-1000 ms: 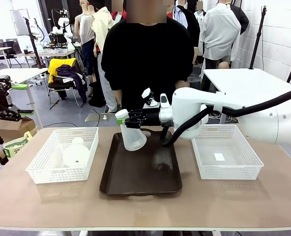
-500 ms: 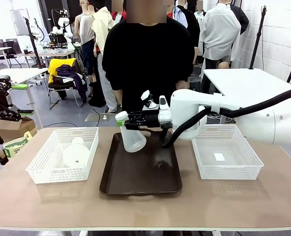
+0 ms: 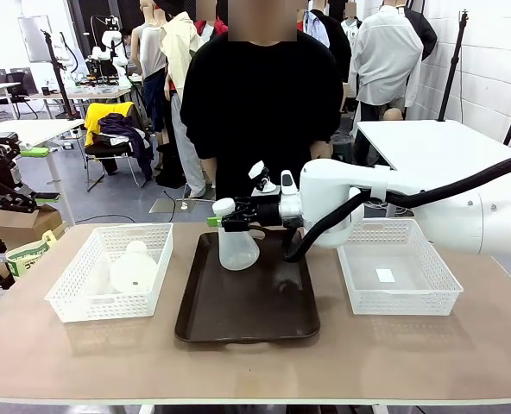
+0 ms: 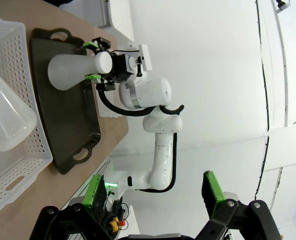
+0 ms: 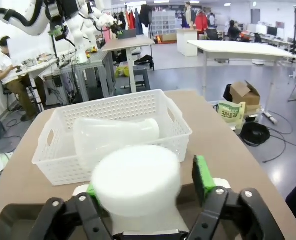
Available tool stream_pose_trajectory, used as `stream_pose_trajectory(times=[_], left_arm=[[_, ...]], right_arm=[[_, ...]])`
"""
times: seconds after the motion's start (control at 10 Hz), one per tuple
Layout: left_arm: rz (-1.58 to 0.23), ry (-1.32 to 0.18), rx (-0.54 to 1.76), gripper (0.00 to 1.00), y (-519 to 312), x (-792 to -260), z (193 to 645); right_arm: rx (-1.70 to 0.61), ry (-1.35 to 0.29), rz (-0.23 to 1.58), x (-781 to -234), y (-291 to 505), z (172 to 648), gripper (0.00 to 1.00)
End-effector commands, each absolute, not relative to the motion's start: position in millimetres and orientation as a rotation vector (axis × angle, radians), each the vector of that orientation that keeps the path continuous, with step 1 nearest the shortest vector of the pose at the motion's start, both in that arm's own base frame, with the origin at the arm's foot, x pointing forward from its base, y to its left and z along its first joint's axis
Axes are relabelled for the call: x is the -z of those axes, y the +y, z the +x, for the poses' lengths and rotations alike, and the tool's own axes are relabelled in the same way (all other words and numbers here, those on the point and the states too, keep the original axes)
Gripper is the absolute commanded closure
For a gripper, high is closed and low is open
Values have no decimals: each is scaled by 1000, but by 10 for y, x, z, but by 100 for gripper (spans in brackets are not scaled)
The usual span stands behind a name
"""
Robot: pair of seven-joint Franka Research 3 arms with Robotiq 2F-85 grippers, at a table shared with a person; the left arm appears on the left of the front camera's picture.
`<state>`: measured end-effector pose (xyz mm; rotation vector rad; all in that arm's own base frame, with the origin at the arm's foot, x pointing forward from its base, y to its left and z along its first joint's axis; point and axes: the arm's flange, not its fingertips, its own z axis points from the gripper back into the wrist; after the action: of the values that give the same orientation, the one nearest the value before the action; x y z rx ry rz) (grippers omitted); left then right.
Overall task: Prepare the laboratory tools.
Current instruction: Place the picked Big flask upright in the Handle tray as instructed by the person.
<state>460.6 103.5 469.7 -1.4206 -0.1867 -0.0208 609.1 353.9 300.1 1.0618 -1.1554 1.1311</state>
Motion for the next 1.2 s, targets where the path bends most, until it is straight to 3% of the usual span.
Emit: stream_pose_trajectory(times=[0.0, 0.2, 0.6, 1.1], left_arm=[[-1422, -191, 23, 0, 1044, -4718, 4600], [-1422, -191, 23, 0, 1044, -4718, 4600], [-1422, -191, 23, 0, 1044, -4718, 4600], [-1422, -191, 23, 0, 1044, -4718, 4600]], right_arm=[[-1123, -1146, 1010, -3009, 3530, 6069, 0], [-1084, -1035, 938, -3120, 3500, 5985, 0], [-1056, -988, 709, -3387, 3347, 5796, 0], [-990, -917, 691, -3452, 3256, 5724, 0]])
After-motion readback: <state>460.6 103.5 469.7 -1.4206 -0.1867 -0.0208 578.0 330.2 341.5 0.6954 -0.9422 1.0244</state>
